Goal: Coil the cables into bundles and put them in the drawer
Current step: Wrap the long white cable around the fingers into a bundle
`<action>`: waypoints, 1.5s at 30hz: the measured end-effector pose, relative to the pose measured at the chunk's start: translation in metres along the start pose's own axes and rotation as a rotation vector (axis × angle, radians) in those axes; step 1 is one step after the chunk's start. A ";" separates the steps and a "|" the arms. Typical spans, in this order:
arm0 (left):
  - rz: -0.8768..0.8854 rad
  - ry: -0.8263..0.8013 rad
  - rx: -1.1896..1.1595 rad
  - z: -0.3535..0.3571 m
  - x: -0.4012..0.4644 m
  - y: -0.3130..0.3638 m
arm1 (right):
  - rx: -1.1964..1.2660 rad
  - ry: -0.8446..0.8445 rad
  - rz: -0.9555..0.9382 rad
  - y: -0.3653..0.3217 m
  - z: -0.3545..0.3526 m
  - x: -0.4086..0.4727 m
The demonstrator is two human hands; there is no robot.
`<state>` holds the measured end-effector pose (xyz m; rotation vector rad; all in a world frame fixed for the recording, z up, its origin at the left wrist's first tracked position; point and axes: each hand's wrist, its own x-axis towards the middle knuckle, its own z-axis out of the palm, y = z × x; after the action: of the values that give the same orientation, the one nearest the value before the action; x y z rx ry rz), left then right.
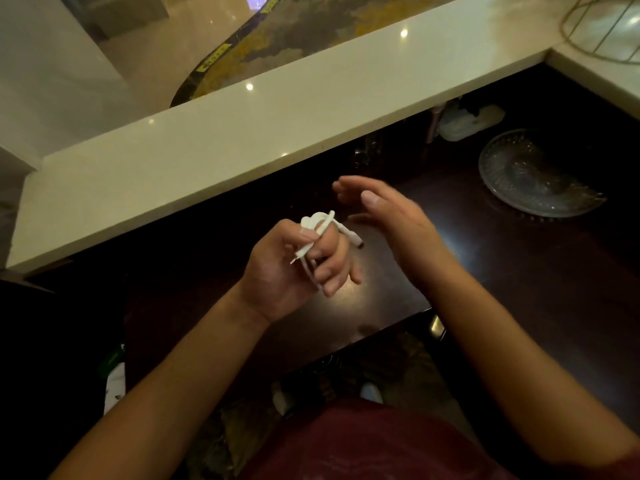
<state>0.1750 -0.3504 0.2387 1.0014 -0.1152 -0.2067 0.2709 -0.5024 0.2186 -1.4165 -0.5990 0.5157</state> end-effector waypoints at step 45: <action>0.090 0.281 0.559 -0.016 -0.024 0.026 | -0.291 -0.123 -0.145 -0.018 0.027 -0.016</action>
<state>0.1580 -0.3182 0.2514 1.5675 0.0438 0.0572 0.2407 -0.4940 0.2366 -1.6082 -0.8969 0.4129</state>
